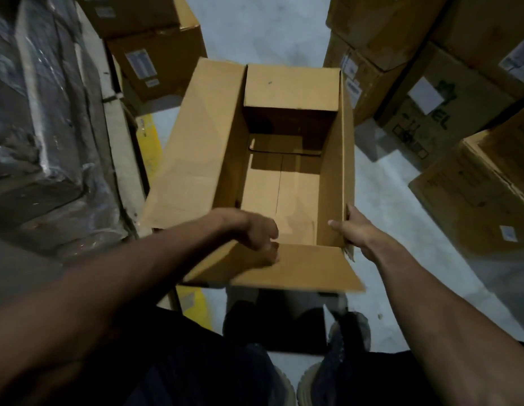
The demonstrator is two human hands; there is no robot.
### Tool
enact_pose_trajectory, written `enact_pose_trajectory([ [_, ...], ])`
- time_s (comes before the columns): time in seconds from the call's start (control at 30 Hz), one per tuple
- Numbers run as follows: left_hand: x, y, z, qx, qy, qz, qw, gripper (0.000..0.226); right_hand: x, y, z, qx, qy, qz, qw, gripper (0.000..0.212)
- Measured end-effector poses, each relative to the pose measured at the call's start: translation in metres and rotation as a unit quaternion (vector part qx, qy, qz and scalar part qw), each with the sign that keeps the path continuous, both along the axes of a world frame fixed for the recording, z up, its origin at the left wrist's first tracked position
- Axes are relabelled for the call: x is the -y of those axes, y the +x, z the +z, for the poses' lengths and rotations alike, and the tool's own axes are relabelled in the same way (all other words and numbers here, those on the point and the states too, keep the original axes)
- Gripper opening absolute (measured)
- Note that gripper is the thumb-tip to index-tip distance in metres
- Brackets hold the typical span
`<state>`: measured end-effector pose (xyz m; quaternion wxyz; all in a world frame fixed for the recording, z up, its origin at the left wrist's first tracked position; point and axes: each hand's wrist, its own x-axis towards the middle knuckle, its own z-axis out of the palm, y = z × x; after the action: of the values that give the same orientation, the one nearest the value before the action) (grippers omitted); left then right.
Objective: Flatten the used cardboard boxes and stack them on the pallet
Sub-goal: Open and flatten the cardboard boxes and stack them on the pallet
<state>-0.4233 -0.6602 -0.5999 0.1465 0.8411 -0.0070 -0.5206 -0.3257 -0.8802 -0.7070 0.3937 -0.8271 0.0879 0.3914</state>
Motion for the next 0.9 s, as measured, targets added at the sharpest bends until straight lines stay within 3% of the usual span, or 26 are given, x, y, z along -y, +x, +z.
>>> enact_pose_trajectory([
  [0.07, 0.016, -0.011, -0.024, 0.039, 0.018, -0.022, 0.999, 0.034, -0.003, -0.005, -0.004, 0.012, -0.015, 0.003, 1.0, 0.077],
  [0.13, 0.029, -0.02, -0.044, 0.093, 0.031, 0.015, 0.995, 0.025, -0.006, -0.011, -0.001, 0.036, -0.029, 0.003, 0.999, 0.073],
  [0.2, 0.035, -0.026, -0.055, 0.155, 0.058, 0.049, 0.985, 0.028, -0.008, -0.014, -0.004, 0.067, -0.043, 0.007, 0.997, 0.066],
  [0.33, 0.04, -0.032, -0.065, 0.225, 0.103, 0.014, 0.969, 0.028, -0.019, -0.021, 0.0, 0.097, -0.08, 0.004, 0.992, 0.046],
  [0.53, 0.052, -0.052, -0.064, 0.229, 0.099, -0.043, 0.967, 0.028, -0.016, -0.044, 0.004, 0.121, -0.183, 0.03, 0.975, 0.036],
  [0.9, 0.093, -0.113, -0.049, 0.144, 0.083, -0.097, 0.981, 0.037, 0.019, -0.13, 0.025, 0.085, -0.267, 0.055, 0.958, 0.047],
])
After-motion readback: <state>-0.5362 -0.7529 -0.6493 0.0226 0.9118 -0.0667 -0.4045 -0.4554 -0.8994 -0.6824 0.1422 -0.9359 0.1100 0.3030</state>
